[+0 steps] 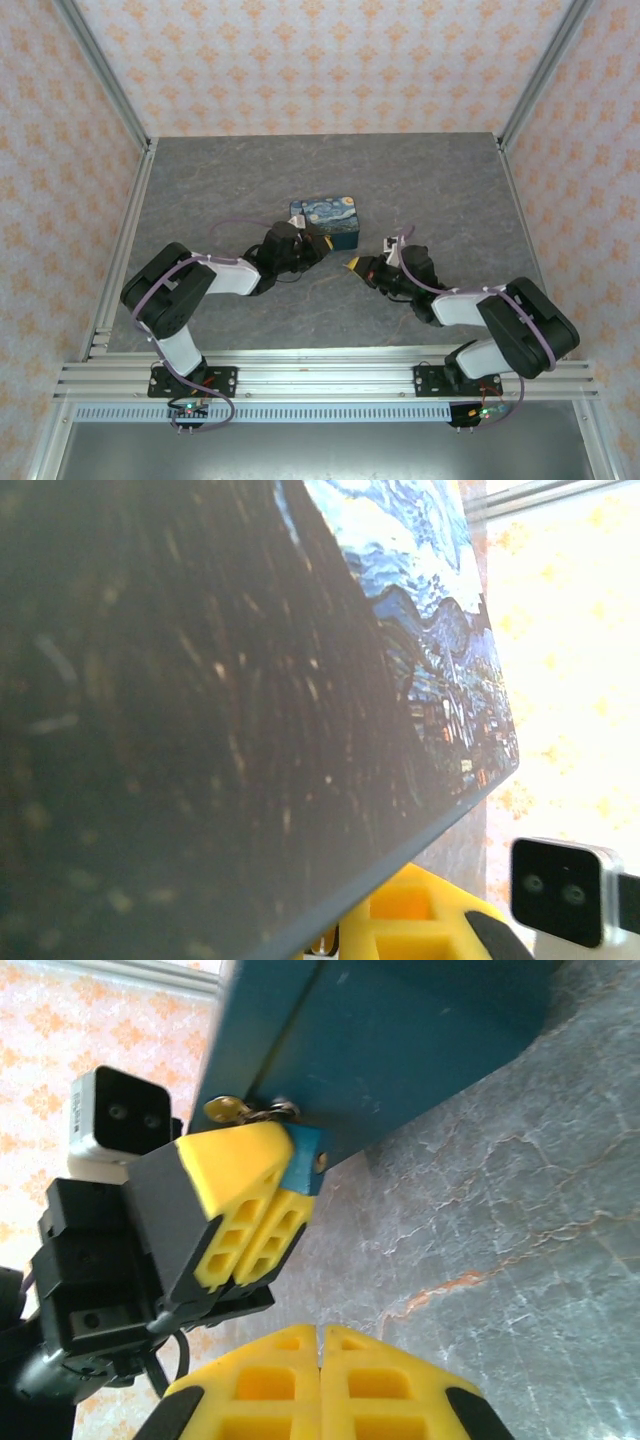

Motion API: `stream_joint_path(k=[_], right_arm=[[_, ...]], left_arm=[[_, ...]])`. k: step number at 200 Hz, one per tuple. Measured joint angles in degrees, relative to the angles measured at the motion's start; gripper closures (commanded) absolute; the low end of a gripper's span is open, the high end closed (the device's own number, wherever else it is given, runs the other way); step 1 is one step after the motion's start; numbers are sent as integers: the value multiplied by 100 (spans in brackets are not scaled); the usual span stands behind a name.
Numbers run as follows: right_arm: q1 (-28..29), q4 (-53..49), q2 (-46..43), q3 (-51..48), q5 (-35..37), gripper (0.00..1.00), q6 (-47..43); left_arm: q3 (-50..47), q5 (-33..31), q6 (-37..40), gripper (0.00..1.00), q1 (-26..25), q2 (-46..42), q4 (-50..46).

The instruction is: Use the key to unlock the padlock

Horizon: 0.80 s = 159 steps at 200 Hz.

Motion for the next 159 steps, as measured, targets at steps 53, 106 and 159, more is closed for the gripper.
stream_joint_path(k=[53,106,159], right_arm=[[0,354,15,-103,367,100,184],[0,649,-39,-105,640,100,321],[4,933,-55,-105,894,100,442]], left_arm=[[-190,170,-304,100,48,-157,442],[-201,195,-741,100,74,-227,695],[-205,201,-1064,100,74,-227,970]])
